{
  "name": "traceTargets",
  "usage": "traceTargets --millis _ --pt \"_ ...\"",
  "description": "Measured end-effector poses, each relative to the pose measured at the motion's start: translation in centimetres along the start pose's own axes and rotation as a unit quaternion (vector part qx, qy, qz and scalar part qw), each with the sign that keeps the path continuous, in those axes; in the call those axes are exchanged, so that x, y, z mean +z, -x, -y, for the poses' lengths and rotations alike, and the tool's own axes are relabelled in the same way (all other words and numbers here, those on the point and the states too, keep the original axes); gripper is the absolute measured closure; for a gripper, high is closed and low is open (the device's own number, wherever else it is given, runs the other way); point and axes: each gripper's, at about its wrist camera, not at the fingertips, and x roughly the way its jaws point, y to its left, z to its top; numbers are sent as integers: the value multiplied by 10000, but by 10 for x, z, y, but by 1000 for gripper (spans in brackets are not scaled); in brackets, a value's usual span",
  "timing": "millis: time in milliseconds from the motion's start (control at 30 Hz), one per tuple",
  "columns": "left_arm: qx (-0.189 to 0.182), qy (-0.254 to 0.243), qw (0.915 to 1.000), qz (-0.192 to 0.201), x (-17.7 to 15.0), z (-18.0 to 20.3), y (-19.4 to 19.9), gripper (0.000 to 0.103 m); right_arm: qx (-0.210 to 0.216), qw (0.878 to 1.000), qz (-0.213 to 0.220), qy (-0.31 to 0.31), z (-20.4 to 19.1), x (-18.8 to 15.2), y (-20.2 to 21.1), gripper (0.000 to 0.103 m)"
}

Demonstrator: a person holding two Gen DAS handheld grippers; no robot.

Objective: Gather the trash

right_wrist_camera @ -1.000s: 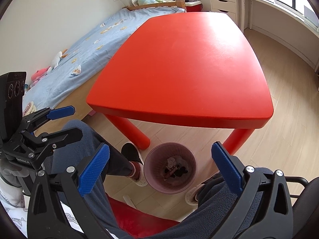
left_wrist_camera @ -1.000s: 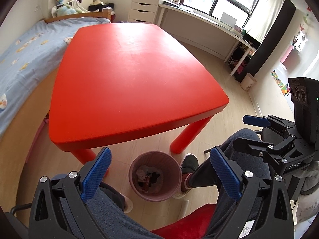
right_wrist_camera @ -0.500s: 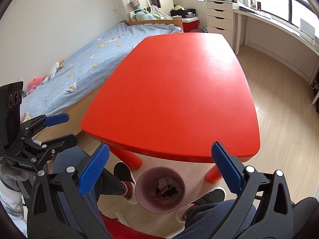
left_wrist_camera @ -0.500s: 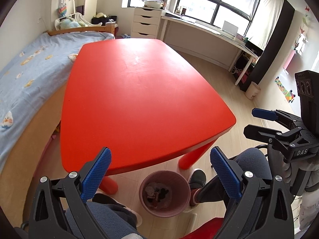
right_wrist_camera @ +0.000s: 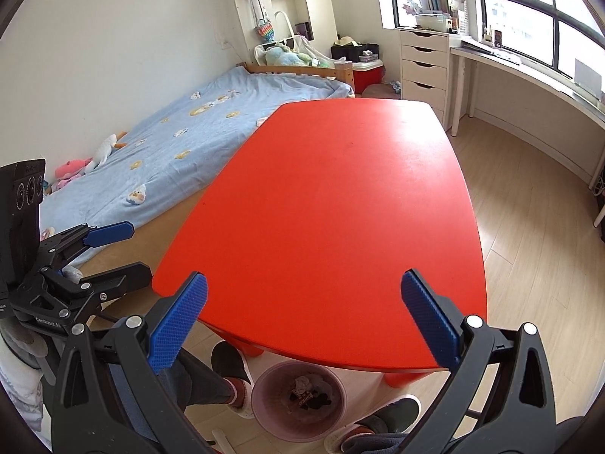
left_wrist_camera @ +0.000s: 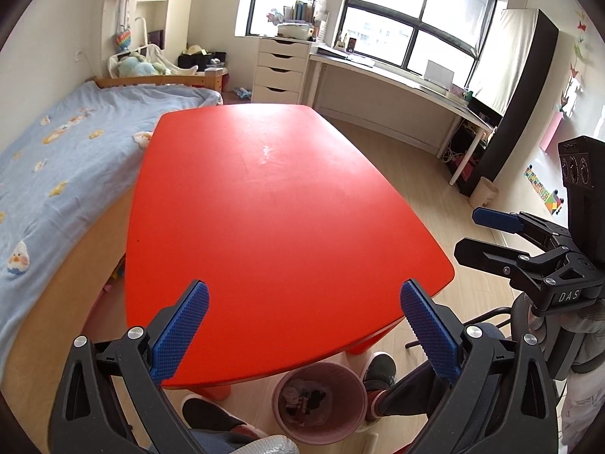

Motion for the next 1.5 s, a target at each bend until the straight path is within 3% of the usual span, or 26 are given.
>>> traceTargets --millis 133,1500 --pt "102 -57 9999 -59 1 2 -4 6 25 10000 -17 16 1 -1 -1 3" --pt "-171 95 9997 -167 -1 -1 -12 6 -34 10000 -69 23 4 0 -5 3"
